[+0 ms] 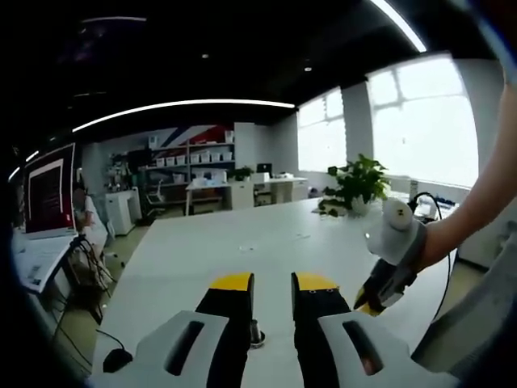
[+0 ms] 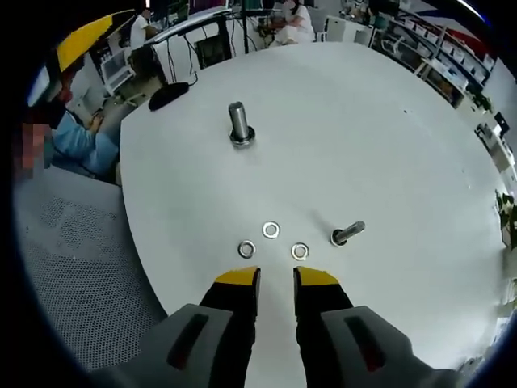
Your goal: Place the washer onto the threaded stud by aligning its center hole with the stud, sliding it down to the base, and recovering from edge contact or off-axis alignment until the washer reaches the visible bottom stop.
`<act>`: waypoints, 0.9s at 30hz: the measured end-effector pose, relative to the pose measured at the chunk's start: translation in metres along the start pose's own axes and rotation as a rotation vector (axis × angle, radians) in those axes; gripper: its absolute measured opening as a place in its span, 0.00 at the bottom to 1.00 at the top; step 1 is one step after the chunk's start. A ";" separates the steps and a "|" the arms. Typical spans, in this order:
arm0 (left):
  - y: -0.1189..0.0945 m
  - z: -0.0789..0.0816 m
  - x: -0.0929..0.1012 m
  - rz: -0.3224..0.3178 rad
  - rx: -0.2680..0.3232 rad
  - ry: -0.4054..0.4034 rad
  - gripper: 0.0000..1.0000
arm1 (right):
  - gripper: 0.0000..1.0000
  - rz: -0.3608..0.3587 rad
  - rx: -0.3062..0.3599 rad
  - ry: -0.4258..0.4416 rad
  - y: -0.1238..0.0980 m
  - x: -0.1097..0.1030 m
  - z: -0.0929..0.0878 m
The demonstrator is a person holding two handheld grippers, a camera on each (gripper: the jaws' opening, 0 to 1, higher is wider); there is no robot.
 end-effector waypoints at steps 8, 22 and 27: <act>0.000 0.000 0.000 -0.001 0.001 -0.006 0.17 | 0.19 0.014 -0.004 0.001 0.015 -0.012 0.004; 0.001 -0.001 0.001 -0.005 -0.009 0.012 0.16 | 0.19 0.027 -0.026 -0.004 0.038 -0.025 0.004; 0.000 -0.002 0.001 -0.002 -0.011 0.012 0.16 | 0.18 0.022 -0.025 -0.003 0.040 -0.023 0.005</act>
Point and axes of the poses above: the point that each gripper's makers call its tool centre point, and the gripper's own axes: y roughly forward along the fingers, x roughly to its right, z roughly out of its top, the point moved 8 cm from there along -y, roughly backward along the fingers, and after that the axes turned 9 degrees about -x, right-handed, at the moved point
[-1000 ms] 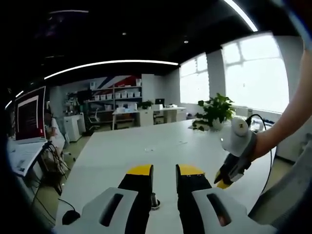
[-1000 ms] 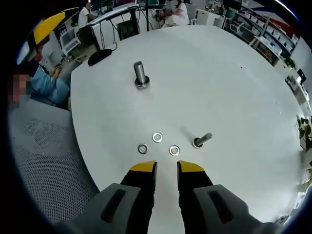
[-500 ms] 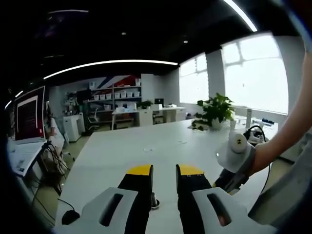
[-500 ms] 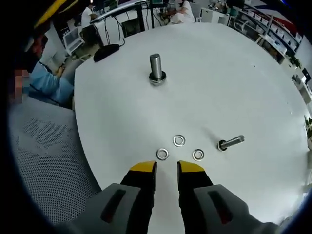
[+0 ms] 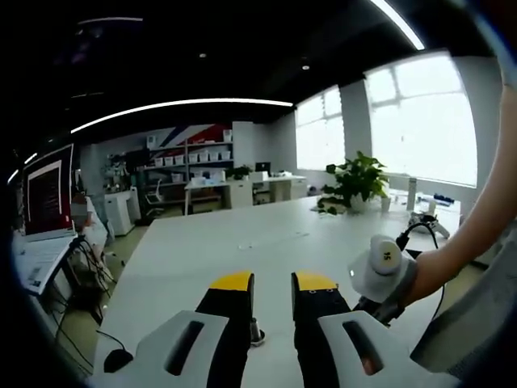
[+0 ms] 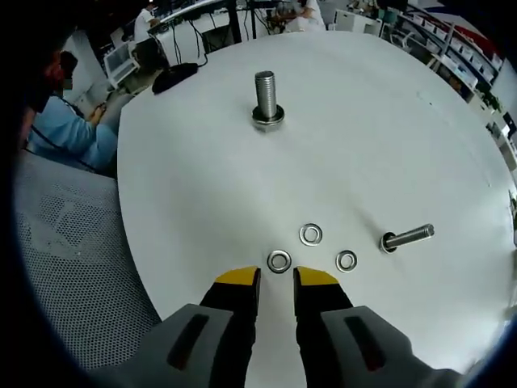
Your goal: Place the washer onto the threaded stud by aligning its center hole with the stud, sliding it down to the base, and recovering from edge contact or off-axis alignment until the washer reaches the visible bottom stop.
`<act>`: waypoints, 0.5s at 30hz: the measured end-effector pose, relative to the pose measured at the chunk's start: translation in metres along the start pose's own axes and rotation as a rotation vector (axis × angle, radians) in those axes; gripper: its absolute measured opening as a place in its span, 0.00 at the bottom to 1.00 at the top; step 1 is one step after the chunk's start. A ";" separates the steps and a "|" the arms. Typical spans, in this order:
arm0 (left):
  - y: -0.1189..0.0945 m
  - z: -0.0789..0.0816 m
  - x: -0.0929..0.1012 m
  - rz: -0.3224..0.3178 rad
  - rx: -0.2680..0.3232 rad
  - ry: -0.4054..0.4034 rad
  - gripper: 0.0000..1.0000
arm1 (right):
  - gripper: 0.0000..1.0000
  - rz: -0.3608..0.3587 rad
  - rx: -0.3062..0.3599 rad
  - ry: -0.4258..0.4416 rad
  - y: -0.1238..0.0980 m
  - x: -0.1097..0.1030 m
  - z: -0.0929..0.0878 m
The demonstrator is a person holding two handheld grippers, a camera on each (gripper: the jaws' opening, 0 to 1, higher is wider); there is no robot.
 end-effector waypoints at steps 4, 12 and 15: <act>0.000 0.000 0.002 -0.005 -0.001 0.013 0.16 | 0.18 0.002 -0.006 0.008 0.001 0.003 -0.001; 0.001 0.000 0.002 -0.007 -0.005 0.013 0.16 | 0.18 0.009 -0.010 0.014 0.003 0.005 0.000; 0.001 -0.001 0.002 -0.006 -0.005 0.013 0.16 | 0.18 0.013 -0.011 0.011 0.003 0.004 0.001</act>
Point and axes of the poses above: the point that each gripper's makers call its tool centre point, and the gripper's own axes: y roughly forward along the fingers, x roughly to its right, z roughly out of its top, the point moved 8 cm from there along -y, roughly backward along the fingers, and after that the axes turned 9 degrees about -x, right-handed, at the moved point
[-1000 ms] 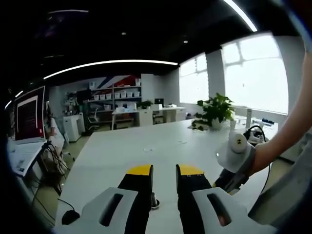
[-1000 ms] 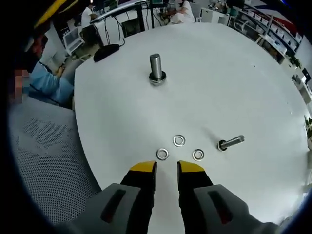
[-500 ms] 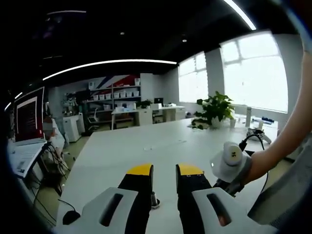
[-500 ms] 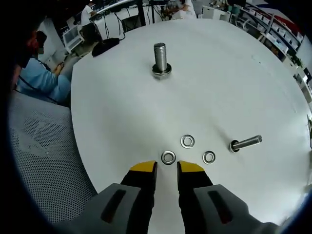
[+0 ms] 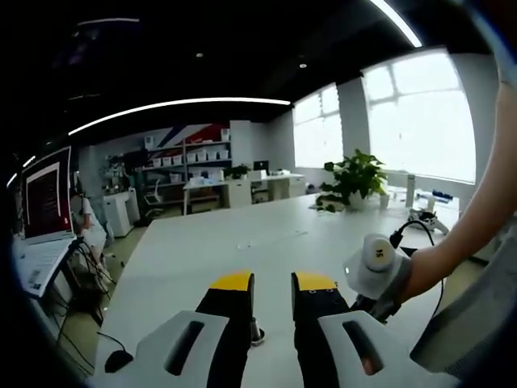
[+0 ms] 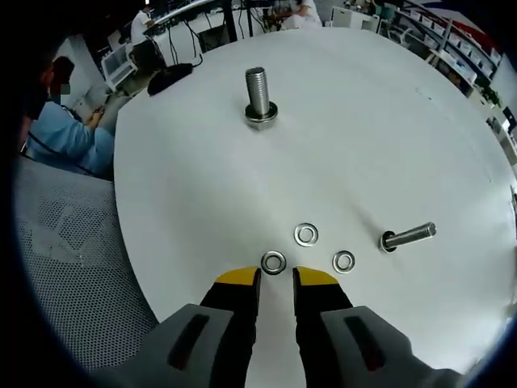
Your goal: Place the washer onto the threaded stud by aligning its center hole with the stud, sliding it down to the base, and recovering from edge contact or off-axis alignment until the washer reaches the visible bottom stop.
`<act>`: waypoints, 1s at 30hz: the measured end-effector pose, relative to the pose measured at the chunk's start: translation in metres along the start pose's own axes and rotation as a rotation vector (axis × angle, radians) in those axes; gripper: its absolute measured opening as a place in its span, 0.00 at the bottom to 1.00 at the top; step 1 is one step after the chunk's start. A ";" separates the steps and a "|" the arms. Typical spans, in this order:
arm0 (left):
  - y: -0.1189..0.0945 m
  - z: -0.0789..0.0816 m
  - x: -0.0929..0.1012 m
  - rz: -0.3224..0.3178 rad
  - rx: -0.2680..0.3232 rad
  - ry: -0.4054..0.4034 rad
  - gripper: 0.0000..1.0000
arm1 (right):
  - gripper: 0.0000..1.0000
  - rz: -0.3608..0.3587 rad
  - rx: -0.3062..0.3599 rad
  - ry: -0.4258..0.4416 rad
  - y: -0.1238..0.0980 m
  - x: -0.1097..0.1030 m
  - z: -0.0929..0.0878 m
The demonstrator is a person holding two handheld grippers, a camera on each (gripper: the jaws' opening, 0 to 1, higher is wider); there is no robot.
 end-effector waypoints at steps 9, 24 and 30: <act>0.000 0.000 -0.002 0.003 0.001 -0.006 0.16 | 0.18 0.004 0.003 0.001 0.001 0.001 0.003; -0.001 0.001 -0.002 0.007 0.005 -0.010 0.16 | 0.16 -0.008 0.006 -0.038 0.003 0.002 0.004; -0.001 0.001 -0.003 0.009 0.005 -0.011 0.16 | 0.16 -0.001 0.001 -0.041 0.002 0.003 0.006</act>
Point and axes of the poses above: the point that each gripper's makers call its tool centre point, and the gripper's own axes: y roughly forward along the fingers, x roughly to its right, z roughly out of its top, the point moved 8 cm from there along -y, roughly backward along the fingers, and after that the axes turned 9 degrees about -x, right-handed, at the moved point
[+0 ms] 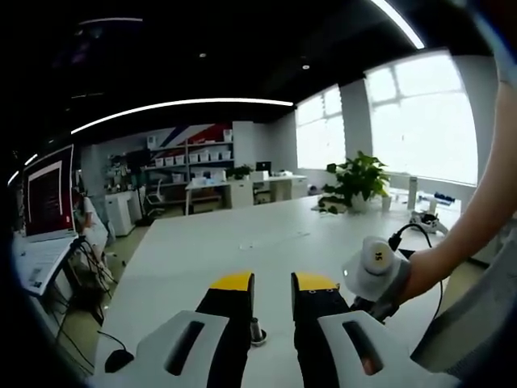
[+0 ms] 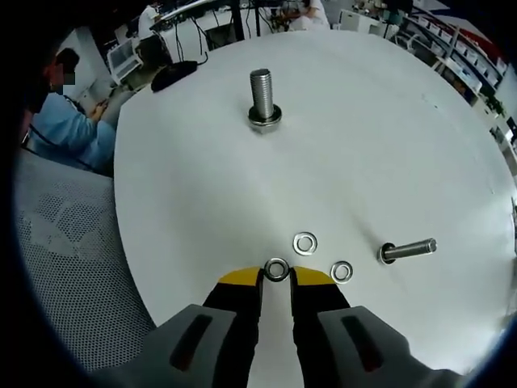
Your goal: Place the washer onto the threaded stud by aligning its center hole with the stud, sliding it down to the base, and recovering from edge contact or off-axis alignment until the washer reaches the visible bottom stop.
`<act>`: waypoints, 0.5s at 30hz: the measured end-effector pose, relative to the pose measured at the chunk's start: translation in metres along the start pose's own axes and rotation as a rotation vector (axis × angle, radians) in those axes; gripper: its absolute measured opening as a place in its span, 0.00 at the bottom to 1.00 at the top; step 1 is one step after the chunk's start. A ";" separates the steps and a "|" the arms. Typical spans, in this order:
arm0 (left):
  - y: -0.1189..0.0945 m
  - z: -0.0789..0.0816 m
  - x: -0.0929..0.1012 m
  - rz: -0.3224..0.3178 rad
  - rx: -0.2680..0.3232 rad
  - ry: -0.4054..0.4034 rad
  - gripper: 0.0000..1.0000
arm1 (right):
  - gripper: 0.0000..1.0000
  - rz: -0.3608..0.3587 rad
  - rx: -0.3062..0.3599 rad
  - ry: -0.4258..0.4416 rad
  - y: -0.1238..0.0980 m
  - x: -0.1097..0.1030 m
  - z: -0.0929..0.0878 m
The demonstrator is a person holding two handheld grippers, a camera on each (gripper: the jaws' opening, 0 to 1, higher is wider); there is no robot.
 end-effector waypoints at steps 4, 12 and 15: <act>0.000 0.000 0.000 0.001 -0.002 0.000 0.16 | 0.17 -0.003 0.001 -0.006 0.001 -0.001 0.002; 0.000 -0.001 0.000 -0.001 -0.008 0.003 0.16 | 0.15 -0.014 -0.003 -0.020 0.000 0.000 0.002; 0.000 -0.001 0.000 0.001 -0.008 0.009 0.15 | 0.15 -0.019 -0.006 -0.031 0.000 -0.001 0.001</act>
Point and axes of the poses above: the point that each gripper's makers call its tool centre point, and the gripper's own axes: y roughly forward along the fingers, x roughly to its right, z roughly out of its top, the point moved 8 cm from there along -y, roughly backward along the fingers, and after that the axes turned 9 degrees about -x, right-handed, at the moved point
